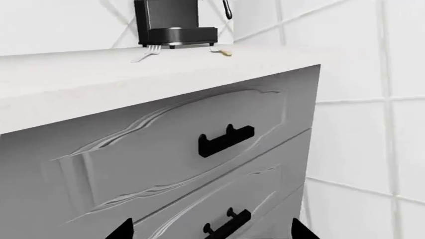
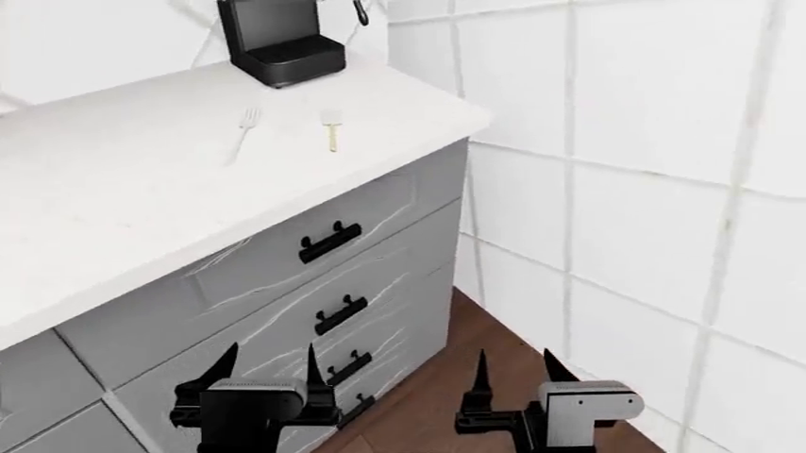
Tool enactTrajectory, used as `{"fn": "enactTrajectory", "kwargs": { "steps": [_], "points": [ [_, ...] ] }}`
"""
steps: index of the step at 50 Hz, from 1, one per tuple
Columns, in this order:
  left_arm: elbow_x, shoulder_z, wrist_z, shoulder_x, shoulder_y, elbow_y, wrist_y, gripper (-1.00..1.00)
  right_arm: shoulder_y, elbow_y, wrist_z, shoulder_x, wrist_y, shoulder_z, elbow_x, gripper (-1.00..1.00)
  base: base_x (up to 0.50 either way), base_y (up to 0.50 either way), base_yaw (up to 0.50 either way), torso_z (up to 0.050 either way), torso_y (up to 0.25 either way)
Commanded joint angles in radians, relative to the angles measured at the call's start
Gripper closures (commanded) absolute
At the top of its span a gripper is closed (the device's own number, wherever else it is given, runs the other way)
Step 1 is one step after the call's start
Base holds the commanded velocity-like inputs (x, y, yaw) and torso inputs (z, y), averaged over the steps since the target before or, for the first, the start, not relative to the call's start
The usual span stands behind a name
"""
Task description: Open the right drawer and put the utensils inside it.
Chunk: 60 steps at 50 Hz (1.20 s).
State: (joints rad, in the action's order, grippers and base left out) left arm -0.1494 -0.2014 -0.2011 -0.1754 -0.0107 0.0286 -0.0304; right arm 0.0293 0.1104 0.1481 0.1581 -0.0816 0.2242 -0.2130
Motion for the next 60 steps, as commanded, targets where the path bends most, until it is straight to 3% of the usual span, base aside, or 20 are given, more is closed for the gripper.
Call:
{"fn": "enactTrajectory", "kwargs": {
  "steps": [1, 10, 13, 14, 18, 22, 23, 25, 29, 31, 36, 39, 41, 43, 44, 48, 50, 55, 60],
  "points": [
    [-0.004, -0.007, -0.006, -0.005, 0.001, 0.001, 0.0, -1.0, 0.0, 0.021, 0.003, 0.001, -0.016, 0.006, -0.008, -1.0, 0.0, 0.0, -0.5, 0.05, 0.0],
    [-0.029, -0.018, 0.002, -0.019, -0.006, -0.063, 0.07, -1.0, 0.006, 0.008, 0.01, 0.009, 0.0, 0.01, -0.013, -1.0, 0.0, 0.0, -0.5, 0.05, 0.0],
    [-0.119, -0.026, 0.02, -0.058, -0.027, -0.271, 0.284, -1.0, 0.006, -0.019, 0.034, 0.013, 0.024, 0.008, -0.005, -1.0, -0.1, -0.1, -0.33, 0.05, 0.0],
    [-0.215, -0.011, 0.016, -0.073, -0.057, -0.397, 0.434, -1.0, 0.011, -0.017, 0.039, 0.011, 0.032, 0.007, -0.005, -1.0, 0.0, 0.0, 0.0, 0.05, 0.0],
    [-0.519, 0.093, -0.118, -0.102, -0.291, -0.672, 0.946, -1.0, 0.009, -0.018, 0.061, 0.01, 0.052, 0.008, 0.003, -1.0, 0.0, 0.0, 0.0, 0.013, 0.0],
    [-0.758, 0.214, -0.274, -0.063, -0.635, -0.714, 1.321, -1.0, 0.004, -0.02, 0.058, 0.014, 0.046, 0.009, -0.004, -1.0, 0.0, 0.0, 0.0, 0.0, 0.0],
    [-0.764, 0.217, -0.278, -0.062, -0.639, -0.716, 1.327, -1.0, 0.004, -0.02, 0.059, 0.014, 0.046, 0.009, -0.004, -1.0, 0.0, 0.0, 0.0, 0.0, 0.0],
    [-0.851, 0.258, -0.335, -0.031, -0.789, -0.682, 1.464, -1.0, 0.006, -0.012, 0.055, 0.015, 0.043, 0.012, -0.006, -1.0, 0.0, 0.0, 0.0, 0.0, 0.0],
    [-0.912, 0.307, -0.364, 0.001, -0.989, -0.533, 1.561, -1.0, 0.01, 0.009, 0.05, 0.011, 0.034, 0.018, -0.009, -1.0, 0.0, 0.0, 0.0, 0.0, 0.0],
    [-0.908, 0.3, -0.357, -0.003, -1.064, -0.45, 1.563, -1.0, 0.01, 0.006, 0.051, 0.013, 0.037, 0.019, -0.01, -1.0, 0.0, 0.0, 0.0, 0.0, 0.0],
    [-0.682, 0.056, -0.262, -0.033, -1.325, -0.062, 1.401, -1.0, 0.016, 0.004, 0.051, 0.014, 0.046, 0.025, -0.014, -1.0, 0.0, 0.0, 0.0, 0.0, 0.0],
    [-0.623, -0.063, -0.162, -0.027, -1.437, 0.093, 1.341, -1.0, 0.02, 0.011, 0.05, 0.016, 0.048, 0.027, -0.014, -1.0, 0.0, 0.0, 0.0, 0.0, 0.0],
    [-0.557, -0.117, -0.129, -0.001, -1.546, 0.245, 1.274, -1.0, 0.023, 0.007, 0.05, 0.018, 0.052, 0.028, -0.017, -1.0, 0.0, 0.0, 0.0, 0.0, 0.0],
    [-0.529, -0.079, -0.128, 0.038, -1.606, 0.386, 1.18, -1.0, 0.026, 0.013, 0.05, 0.016, 0.05, 0.03, -0.018, -1.0, 0.0, 0.0, 0.0, 0.0, 0.0],
    [-0.475, -0.179, -0.056, 0.039, -1.666, 0.478, 1.154, -1.0, 0.027, 0.021, 0.05, 0.015, 0.049, 0.031, -0.019, -1.0, 0.0, 0.0, 0.0, 0.0, 0.0],
    [-0.326, -0.314, 0.098, 0.161, -1.889, 1.029, 0.905, -1.0, 0.028, 0.032, 0.048, 0.013, 0.044, 0.034, -0.022, -1.0, 0.0, 0.0, 0.0, 0.0, 0.0],
    [-0.458, -0.498, 0.097, 0.175, -1.929, 1.189, 0.795, -1.0, 0.027, 0.027, 0.05, 0.015, 0.046, 0.035, -0.023, -1.0, 0.0, 0.0, 0.0, 0.0, 0.0],
    [-0.837, -0.892, 0.01, 0.175, -1.939, 1.232, 0.718, -1.0, 0.033, 0.032, 0.049, 0.014, 0.049, 0.036, -0.032, -1.0, 0.0, 0.0, 0.0, 0.0, 0.0],
    [-1.012, -1.095, -0.06, 0.175, -1.932, 1.244, 0.673, -1.0, 0.038, 0.022, 0.051, 0.018, 0.058, 0.042, -0.033, -1.0, 0.0, 0.0, 0.0, 0.0, 0.0]
  ]
}}
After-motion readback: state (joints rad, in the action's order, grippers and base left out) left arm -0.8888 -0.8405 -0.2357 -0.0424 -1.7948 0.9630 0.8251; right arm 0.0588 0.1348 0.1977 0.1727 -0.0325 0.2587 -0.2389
